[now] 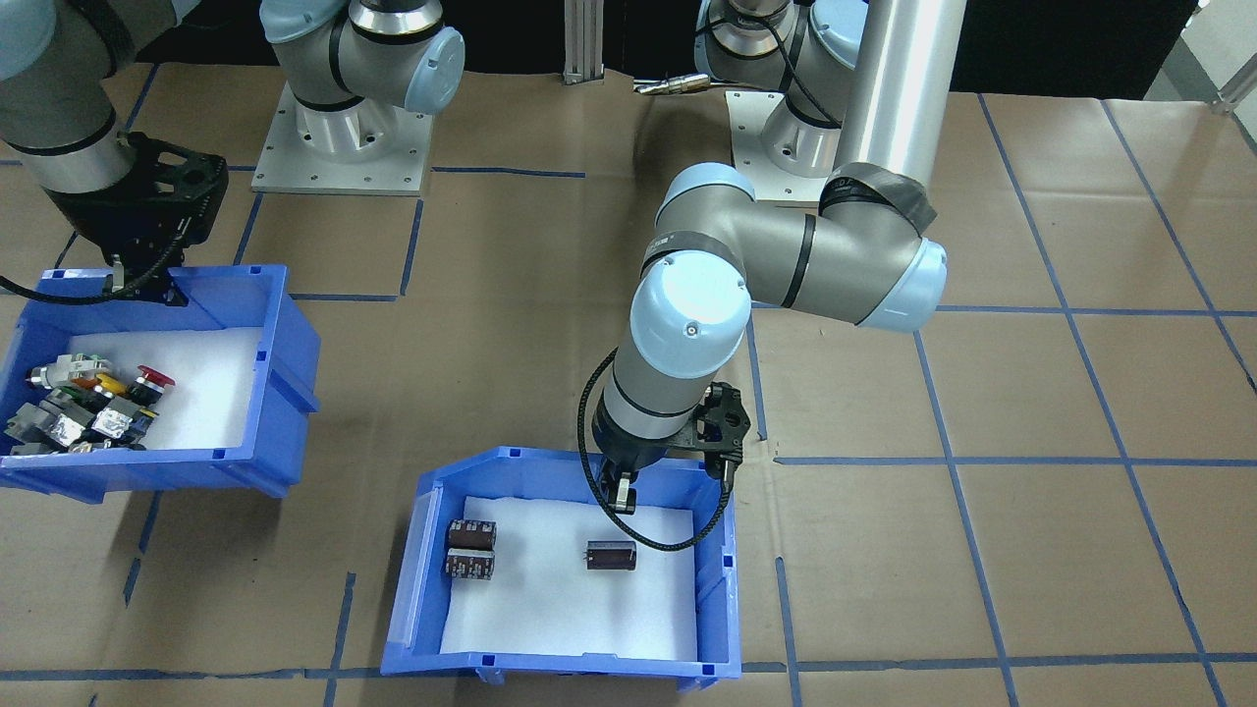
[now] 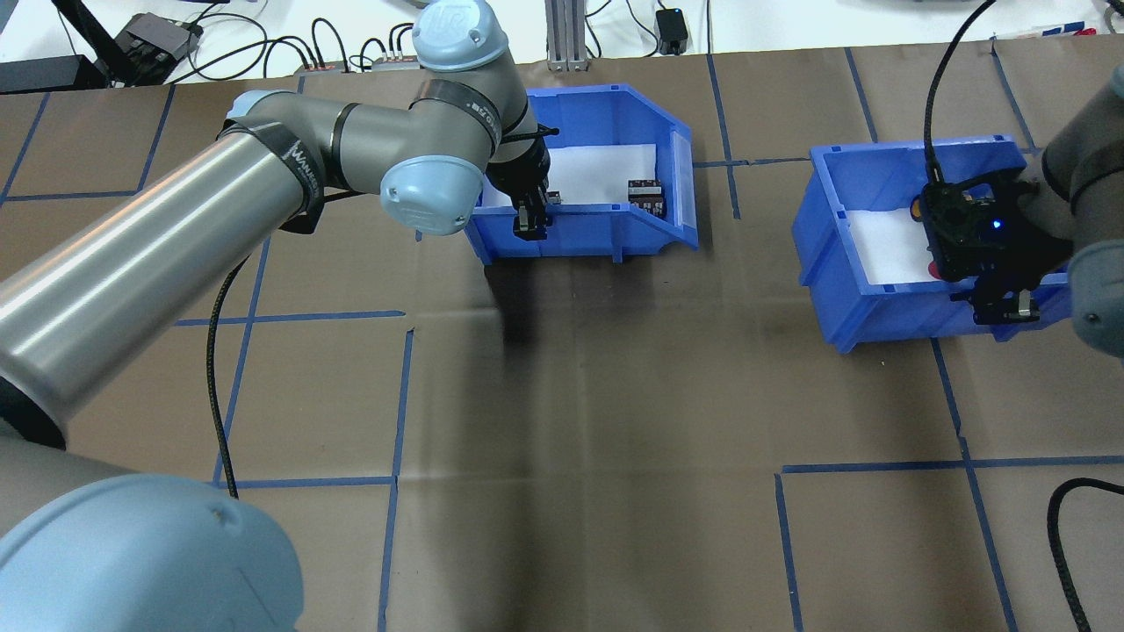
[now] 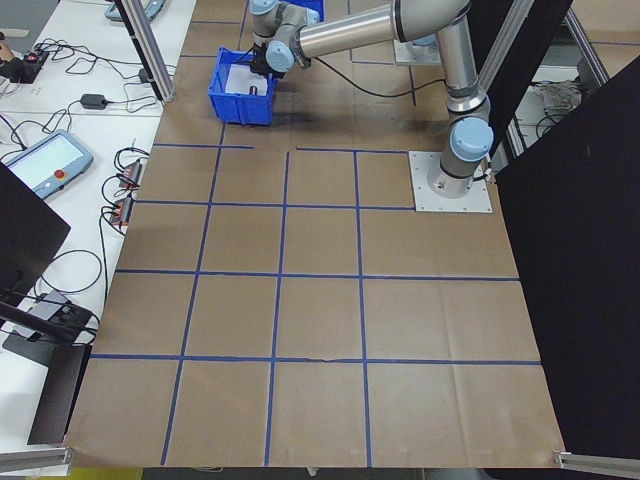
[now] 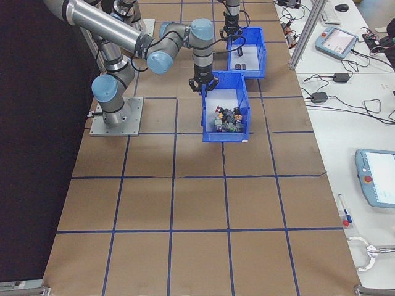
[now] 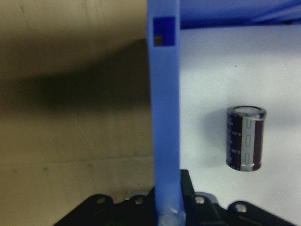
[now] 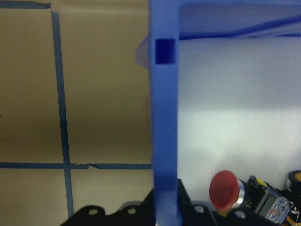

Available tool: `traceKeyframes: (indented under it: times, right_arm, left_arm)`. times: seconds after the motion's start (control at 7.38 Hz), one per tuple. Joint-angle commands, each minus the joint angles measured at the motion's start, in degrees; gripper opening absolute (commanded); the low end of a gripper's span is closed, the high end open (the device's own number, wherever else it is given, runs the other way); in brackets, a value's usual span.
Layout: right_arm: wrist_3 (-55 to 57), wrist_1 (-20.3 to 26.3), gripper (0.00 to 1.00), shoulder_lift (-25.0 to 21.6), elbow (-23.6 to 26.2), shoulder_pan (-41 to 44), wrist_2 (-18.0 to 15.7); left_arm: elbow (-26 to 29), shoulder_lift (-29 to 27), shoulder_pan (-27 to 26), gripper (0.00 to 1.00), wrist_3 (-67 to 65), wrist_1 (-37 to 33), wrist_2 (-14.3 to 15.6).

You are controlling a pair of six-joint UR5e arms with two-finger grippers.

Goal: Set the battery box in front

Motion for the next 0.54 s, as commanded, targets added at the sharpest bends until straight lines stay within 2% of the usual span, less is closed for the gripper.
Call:
traceKeyframes:
  times: [0.0,0.41]
  right_arm:
    - [0.1,0.0,0.0,-4.6,4.9,0.2,-0.2]
    - [0.2,0.1,0.0,-11.0,11.1,0.2,-0.6]
  left_arm:
    - [-0.5,-0.2,-1.2,0.0,-3.0,0.2,-0.1]
    - [-1.5,0.7,-2.6,0.0,-6.4,-0.1,0.0]
